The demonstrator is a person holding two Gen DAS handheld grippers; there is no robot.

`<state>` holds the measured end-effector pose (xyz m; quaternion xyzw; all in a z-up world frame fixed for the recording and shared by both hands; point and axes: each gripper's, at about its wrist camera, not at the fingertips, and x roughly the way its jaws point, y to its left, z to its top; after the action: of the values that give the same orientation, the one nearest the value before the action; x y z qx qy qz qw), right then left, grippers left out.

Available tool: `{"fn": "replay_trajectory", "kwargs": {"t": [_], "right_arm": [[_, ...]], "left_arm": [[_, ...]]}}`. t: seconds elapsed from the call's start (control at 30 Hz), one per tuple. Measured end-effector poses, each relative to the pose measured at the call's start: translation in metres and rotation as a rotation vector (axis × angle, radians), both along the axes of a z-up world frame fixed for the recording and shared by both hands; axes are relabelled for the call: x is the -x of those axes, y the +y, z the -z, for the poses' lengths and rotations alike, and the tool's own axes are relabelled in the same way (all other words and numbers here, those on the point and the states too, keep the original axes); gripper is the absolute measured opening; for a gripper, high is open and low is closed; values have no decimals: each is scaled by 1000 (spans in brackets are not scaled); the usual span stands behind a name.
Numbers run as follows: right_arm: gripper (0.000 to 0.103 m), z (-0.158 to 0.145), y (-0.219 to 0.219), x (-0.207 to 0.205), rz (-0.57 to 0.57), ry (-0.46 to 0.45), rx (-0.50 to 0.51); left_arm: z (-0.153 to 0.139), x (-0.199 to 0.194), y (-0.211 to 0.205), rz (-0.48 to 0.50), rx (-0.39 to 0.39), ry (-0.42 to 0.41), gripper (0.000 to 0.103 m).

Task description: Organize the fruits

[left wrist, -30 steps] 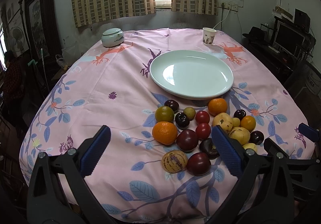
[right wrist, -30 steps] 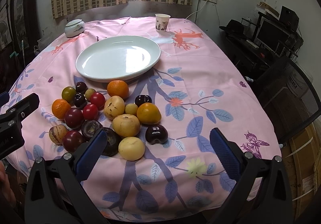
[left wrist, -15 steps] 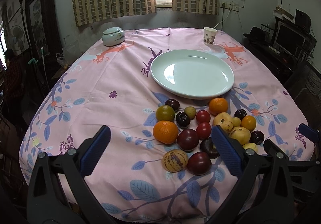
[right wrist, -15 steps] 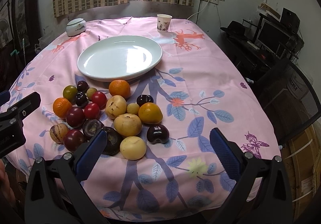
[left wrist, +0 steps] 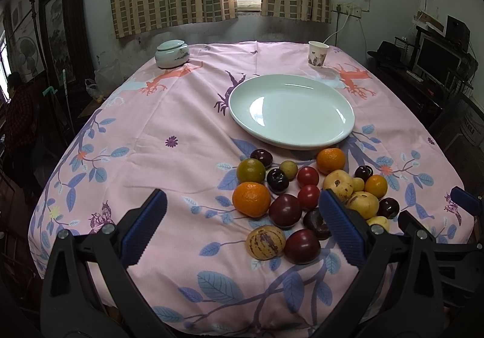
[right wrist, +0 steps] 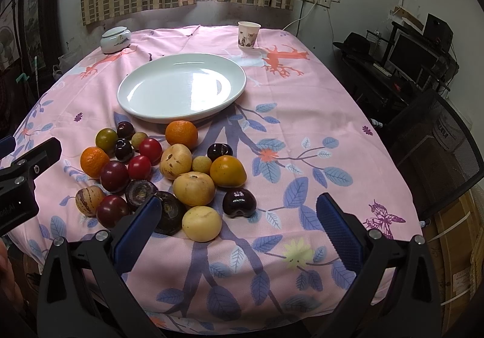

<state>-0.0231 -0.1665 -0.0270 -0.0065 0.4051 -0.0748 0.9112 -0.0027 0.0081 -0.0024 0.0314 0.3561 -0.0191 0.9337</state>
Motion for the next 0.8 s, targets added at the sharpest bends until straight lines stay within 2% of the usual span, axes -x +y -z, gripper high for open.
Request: {"fn": "replay_trajectory", "kwargs": {"t": [0.8], "right_arm": [[102,0,4,-1,-1,1,6]], "left_arm": [[0,0,1,-1,1,3,101]]}}
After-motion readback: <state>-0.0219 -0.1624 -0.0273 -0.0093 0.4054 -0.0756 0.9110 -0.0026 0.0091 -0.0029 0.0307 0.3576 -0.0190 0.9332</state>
